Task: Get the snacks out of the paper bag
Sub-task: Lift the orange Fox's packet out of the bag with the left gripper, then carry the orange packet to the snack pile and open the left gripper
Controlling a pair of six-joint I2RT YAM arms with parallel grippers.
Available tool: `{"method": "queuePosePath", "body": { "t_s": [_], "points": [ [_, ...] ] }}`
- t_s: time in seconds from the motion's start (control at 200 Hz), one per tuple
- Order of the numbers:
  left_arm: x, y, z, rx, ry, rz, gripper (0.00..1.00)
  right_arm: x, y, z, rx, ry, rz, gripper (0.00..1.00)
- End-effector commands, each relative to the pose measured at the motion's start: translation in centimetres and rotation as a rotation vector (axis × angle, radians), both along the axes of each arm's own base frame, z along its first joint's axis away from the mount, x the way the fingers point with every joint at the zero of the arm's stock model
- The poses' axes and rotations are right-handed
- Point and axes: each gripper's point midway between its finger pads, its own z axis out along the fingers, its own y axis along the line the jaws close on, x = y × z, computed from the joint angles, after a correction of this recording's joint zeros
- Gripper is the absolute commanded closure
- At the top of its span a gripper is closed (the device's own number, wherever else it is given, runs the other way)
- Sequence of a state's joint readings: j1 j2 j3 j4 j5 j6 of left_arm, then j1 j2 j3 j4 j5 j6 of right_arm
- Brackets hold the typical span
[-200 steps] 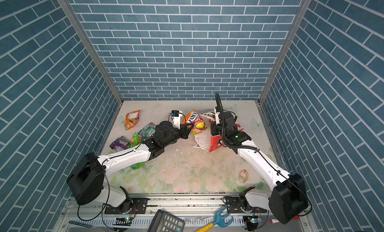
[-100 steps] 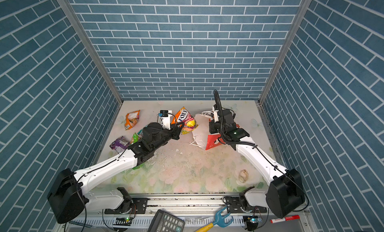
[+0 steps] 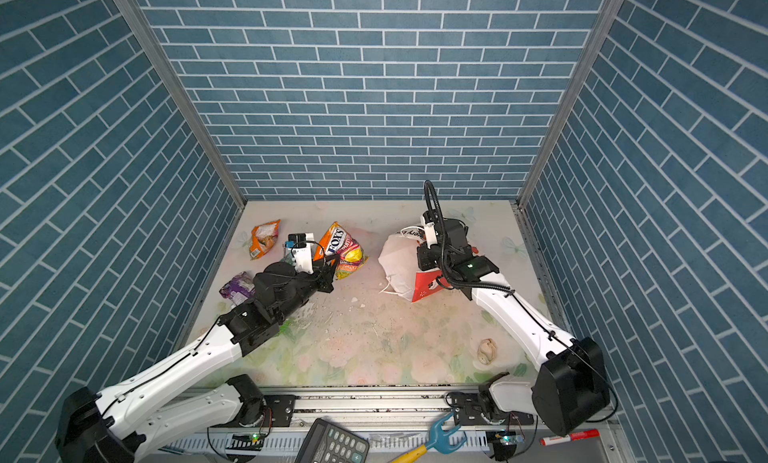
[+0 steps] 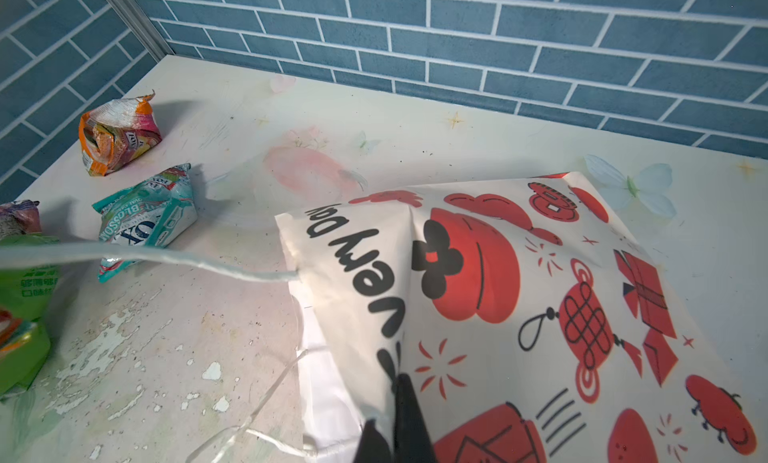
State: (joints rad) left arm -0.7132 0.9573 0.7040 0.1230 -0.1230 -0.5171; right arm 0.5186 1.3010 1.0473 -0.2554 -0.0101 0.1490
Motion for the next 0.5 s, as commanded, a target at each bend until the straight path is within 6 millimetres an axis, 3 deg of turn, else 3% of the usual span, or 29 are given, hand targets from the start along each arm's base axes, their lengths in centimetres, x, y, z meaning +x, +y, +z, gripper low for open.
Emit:
{"method": "queuePosePath", "body": {
  "t_s": [0.0, 0.17, 0.28, 0.495],
  "points": [
    [0.1, 1.7, 0.9, 0.016, -0.035, 0.055, 1.0, -0.4, 0.0, 1.8, -0.002, -0.042, 0.033, 1.0],
    [0.6, 3.7, -0.1, 0.066, -0.006, 0.107, 1.0, -0.8, -0.2, 1.6, 0.002, -0.025, 0.025, 1.0],
    [1.8, 6.5, -1.2, 0.068, 0.064, 0.187, 1.0, -1.0, -0.2, 1.6, 0.026, -0.019, 0.018, 1.0],
    [4.0, 11.6, -1.6, 0.032, 0.119, 0.32, 1.0, -1.1, 0.2, 1.6, 0.086, -0.029, 0.017, 1.0]
  ]
}}
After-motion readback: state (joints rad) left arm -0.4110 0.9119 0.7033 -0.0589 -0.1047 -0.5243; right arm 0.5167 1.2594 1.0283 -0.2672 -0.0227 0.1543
